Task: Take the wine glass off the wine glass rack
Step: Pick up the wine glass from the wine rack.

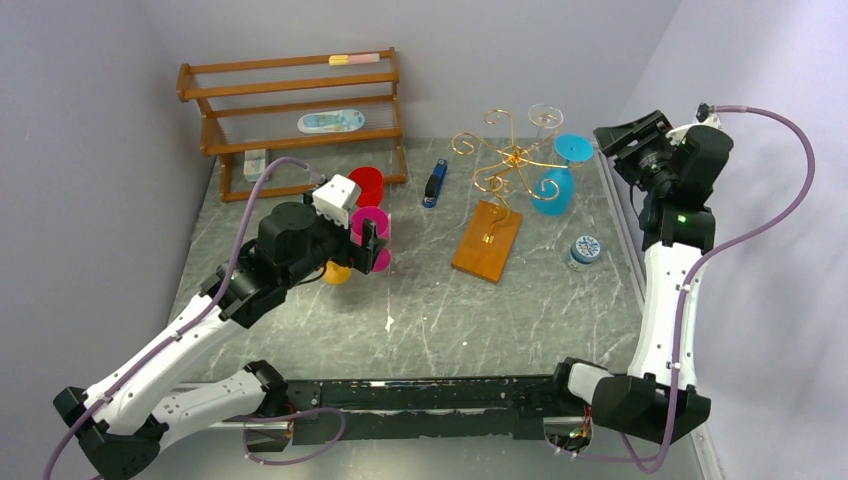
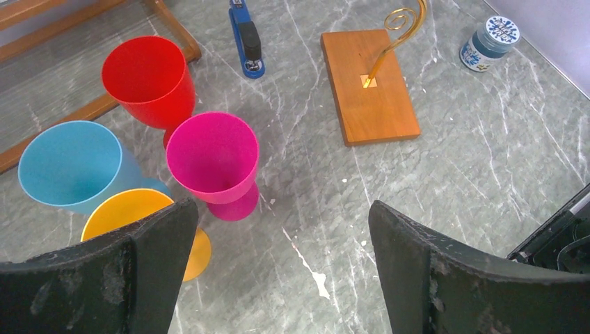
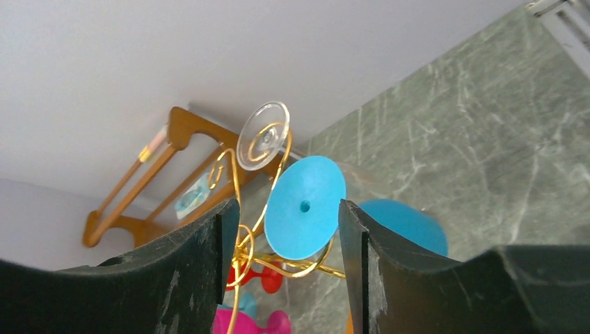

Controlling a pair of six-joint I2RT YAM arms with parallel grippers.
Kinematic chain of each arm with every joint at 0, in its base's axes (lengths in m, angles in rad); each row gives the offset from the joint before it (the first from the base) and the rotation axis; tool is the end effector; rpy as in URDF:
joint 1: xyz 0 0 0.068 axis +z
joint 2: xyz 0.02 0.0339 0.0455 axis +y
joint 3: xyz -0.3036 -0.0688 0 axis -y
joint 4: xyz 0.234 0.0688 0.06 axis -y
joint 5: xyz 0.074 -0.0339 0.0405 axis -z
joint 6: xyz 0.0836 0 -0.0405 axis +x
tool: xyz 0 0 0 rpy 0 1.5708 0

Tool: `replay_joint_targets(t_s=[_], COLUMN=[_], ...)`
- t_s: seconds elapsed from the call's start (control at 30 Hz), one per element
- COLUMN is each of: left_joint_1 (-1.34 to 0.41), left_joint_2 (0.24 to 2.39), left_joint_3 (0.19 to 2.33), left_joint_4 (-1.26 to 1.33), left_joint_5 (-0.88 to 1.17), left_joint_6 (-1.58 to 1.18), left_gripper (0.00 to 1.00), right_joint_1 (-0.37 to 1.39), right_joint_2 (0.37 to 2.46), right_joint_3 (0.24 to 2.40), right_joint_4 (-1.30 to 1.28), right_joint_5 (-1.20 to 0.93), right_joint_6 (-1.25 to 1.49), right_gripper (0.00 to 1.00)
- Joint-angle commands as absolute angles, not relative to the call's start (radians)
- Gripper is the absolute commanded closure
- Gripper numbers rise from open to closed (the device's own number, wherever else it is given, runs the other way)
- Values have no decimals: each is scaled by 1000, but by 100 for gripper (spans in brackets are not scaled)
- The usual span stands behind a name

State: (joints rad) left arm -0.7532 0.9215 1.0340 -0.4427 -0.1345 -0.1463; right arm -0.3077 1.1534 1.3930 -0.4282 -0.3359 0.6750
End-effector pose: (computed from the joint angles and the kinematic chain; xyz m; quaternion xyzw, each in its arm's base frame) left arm 0.1613 -0.1359 0.3904 0.2053 0.7864 -0.2029 0.5461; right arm 0.2563 -0.0525 0.4762 0.2645 0.7201 0.2414 0.5943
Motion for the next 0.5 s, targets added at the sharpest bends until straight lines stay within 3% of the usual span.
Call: replay_joint_targets(t_s=[0.0, 0.47], left_joint_1=[-747, -748], left_joint_2=[922, 935], left_joint_3=[1059, 1070], left_joint_4=[-448, -452], left_joint_5=[-137, -143], left_joint_6=[-135, -131], left_gripper=[3, 3], right_joint_1=[-323, -325], right_joint_2=[1158, 1140], right_joint_3=[1353, 1188], right_joint_4=[-381, -238], right_joint_5=[-416, -428], right_joint_6=[744, 768], right_gripper=[42, 52])
